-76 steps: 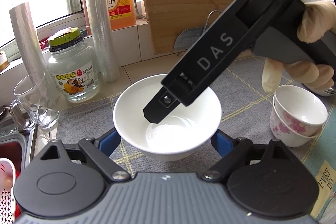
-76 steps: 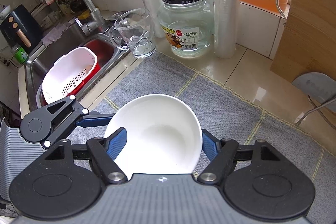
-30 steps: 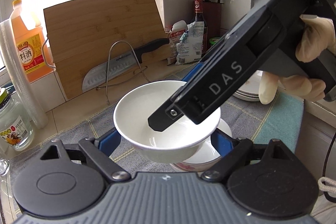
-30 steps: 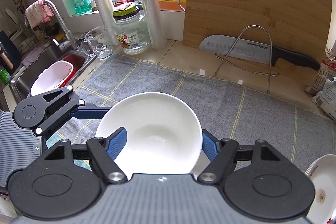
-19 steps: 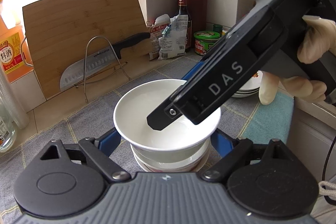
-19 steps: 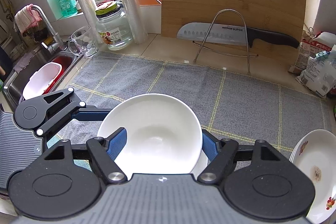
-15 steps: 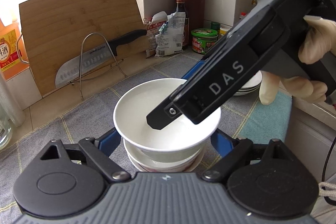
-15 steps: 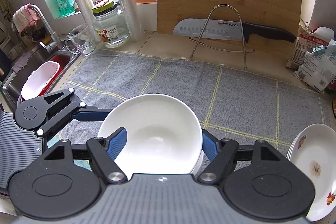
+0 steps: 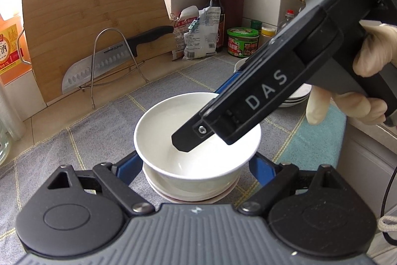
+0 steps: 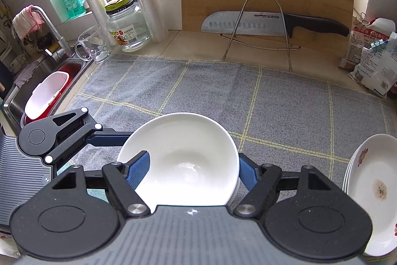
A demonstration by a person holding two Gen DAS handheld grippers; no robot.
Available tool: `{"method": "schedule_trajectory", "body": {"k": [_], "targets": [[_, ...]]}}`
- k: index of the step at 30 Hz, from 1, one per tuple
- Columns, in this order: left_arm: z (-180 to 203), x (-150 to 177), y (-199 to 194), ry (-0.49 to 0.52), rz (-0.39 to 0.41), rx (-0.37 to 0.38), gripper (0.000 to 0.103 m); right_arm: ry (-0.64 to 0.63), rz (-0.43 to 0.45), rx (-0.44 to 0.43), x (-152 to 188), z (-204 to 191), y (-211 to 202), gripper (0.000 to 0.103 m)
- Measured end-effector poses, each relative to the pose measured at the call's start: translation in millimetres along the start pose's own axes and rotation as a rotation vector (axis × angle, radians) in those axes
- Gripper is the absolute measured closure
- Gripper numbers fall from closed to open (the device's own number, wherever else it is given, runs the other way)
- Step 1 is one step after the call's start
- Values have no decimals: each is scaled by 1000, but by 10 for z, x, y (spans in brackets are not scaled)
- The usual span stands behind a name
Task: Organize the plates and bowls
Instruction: 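Lower the white bowl into the nested pink-flower bowl with the right gripper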
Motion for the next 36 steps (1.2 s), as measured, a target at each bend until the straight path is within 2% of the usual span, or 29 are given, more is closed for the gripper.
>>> {"method": "schedule_trajectory", "body": {"k": [30, 33, 36], "targets": [[-36, 61, 138, -15, -39, 2, 10, -4, -15, -7, -1, 17, 118, 23], [-32, 60, 135, -8, -34, -7, 9, -7, -15, -13, 9, 27, 123, 20], [-29, 61, 104, 0, -29, -8, 6, -4, -11, -22, 18, 28, 114, 11]]}}
Point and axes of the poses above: each gripper's, at about its wrist camera, not at the fingertips, and y roughly the way its jaws point, z to its right, x to its underside, the point moved 3 cm from there along y, roughly the way its jaws point, and after that the axes turned 9 degrees about y, right-handed, at the moved point
